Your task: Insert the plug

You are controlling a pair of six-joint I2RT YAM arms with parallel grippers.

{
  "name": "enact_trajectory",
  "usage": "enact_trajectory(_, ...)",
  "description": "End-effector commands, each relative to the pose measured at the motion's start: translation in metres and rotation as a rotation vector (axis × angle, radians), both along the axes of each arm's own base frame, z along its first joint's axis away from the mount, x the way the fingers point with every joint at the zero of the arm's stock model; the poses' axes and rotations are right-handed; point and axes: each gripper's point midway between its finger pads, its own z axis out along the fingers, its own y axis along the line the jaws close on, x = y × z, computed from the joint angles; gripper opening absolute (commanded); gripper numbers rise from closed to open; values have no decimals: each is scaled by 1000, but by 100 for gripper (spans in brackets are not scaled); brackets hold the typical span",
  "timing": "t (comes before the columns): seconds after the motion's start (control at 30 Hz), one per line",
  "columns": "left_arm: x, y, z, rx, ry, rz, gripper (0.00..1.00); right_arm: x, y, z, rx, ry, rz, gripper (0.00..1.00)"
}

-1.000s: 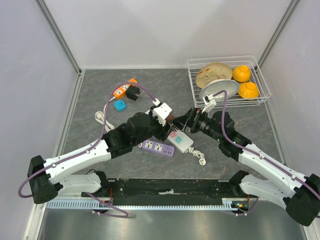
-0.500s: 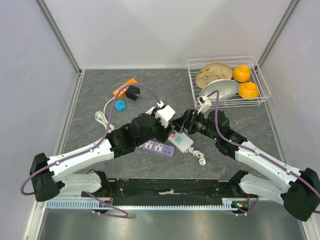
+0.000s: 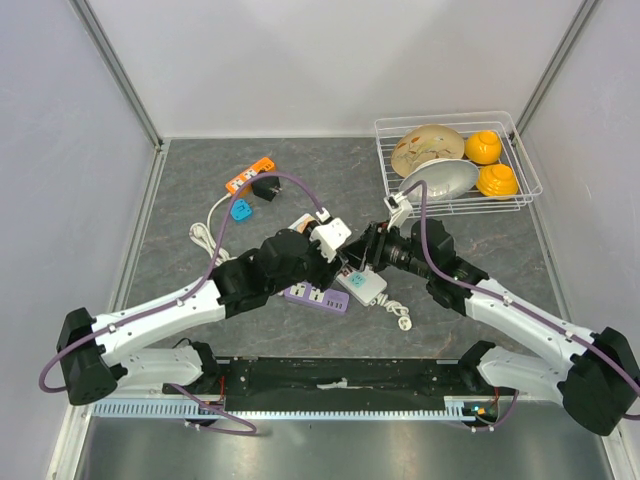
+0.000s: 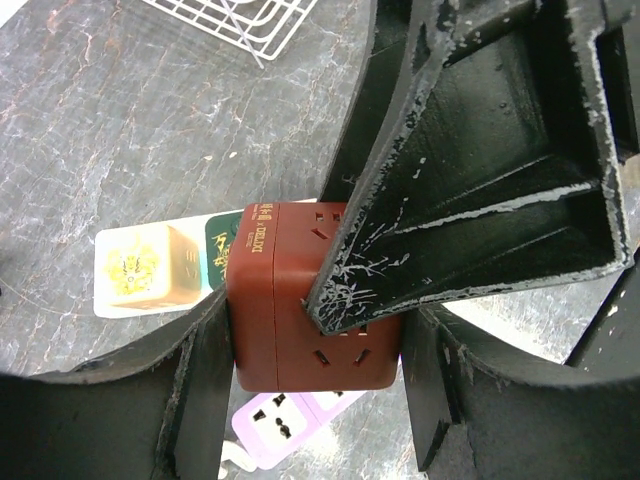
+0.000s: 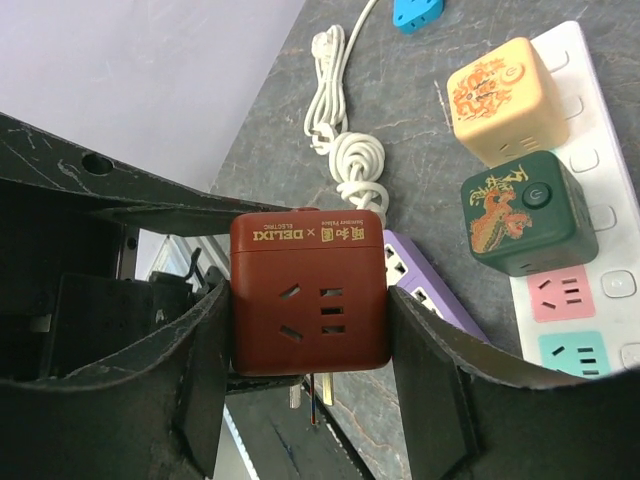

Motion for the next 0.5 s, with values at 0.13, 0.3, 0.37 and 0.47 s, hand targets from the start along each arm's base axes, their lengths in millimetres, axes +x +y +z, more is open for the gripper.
enact_trajectory(0.13, -15, -15, 55, -133, -145, -157, 13, -15, 11, -3, -64, -37, 139, 39)
enact_trajectory(0.3, -14, -8, 54, -130, -134, -129, 45, -15, 8, 1, -69, -67, 137, 0)
enact_trajectory(0.37, -15, -6, 55, -140, -131, -122, 67, -13, 6, 1, -72, -80, 130, 0)
enact_trajectory(0.47, -16, -4, 55, -146, -125, -116, 81, -10, 1, 3, -74, -95, 118, 0)
